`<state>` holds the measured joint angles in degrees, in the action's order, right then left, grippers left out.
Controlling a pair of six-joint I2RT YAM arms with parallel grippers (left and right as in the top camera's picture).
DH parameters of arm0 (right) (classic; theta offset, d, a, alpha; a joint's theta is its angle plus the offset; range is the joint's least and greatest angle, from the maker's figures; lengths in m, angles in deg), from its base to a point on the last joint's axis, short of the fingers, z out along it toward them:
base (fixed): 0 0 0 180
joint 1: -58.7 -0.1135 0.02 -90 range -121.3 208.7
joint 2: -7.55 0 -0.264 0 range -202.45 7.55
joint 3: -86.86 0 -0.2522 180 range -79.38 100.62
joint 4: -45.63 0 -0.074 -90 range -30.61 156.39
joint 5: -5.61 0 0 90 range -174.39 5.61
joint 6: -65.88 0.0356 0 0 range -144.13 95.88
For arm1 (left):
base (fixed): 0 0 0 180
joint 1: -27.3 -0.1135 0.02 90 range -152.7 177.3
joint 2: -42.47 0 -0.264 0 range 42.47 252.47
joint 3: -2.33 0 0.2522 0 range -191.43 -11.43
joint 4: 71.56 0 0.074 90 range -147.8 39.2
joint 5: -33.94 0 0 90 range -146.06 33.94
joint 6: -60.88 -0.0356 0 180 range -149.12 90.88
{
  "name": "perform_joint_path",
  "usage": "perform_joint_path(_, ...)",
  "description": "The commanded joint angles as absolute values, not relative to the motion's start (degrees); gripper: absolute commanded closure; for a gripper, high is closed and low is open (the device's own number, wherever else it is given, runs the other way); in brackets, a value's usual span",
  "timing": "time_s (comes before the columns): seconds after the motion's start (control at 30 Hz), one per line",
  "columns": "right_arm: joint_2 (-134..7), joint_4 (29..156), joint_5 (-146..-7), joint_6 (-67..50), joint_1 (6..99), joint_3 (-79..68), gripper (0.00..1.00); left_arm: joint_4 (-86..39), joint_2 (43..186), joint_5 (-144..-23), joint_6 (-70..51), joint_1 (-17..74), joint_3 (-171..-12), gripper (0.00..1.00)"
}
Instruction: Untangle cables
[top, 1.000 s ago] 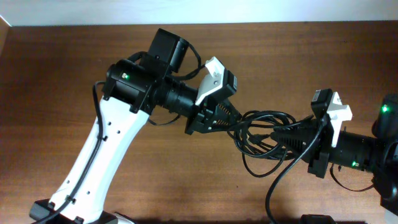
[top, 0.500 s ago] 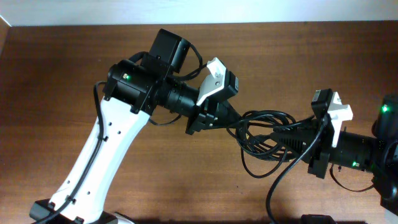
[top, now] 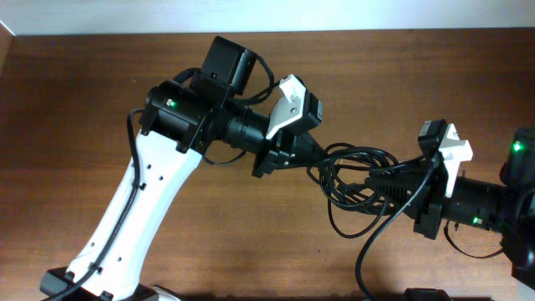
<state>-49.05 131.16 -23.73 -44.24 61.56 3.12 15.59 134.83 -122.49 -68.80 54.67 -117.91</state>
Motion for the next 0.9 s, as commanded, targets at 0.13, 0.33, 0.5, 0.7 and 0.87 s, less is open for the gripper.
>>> perform_joint_path(0.13,-51.2,134.1,-28.1,-44.2,61.4,3.5,0.96,14.3,133.8,-127.9,-69.3,55.4,-118.4,1.0)
perform_joint_path(0.33,-52.7,134.4,-28.1,-44.2,61.4,3.5,0.96,13.7,133.8,-128.5,-69.3,55.4,-118.4,1.0)
perform_joint_path(0.5,-52.9,137.2,-29.9,-44.2,61.4,3.5,0.96,11.4,133.8,-128.3,-69.3,53.5,-118.5,1.0)
perform_joint_path(0.7,-52.9,140.2,-34.0,-44.2,61.4,3.5,0.96,9.0,133.7,-130.9,-68.1,49.3,-118.5,1.0)
perform_joint_path(0.87,-52.9,140.2,-34.0,-44.2,61.4,3.5,0.96,8.4,133.7,-130.8,-68.1,46.3,-118.5,1.0)
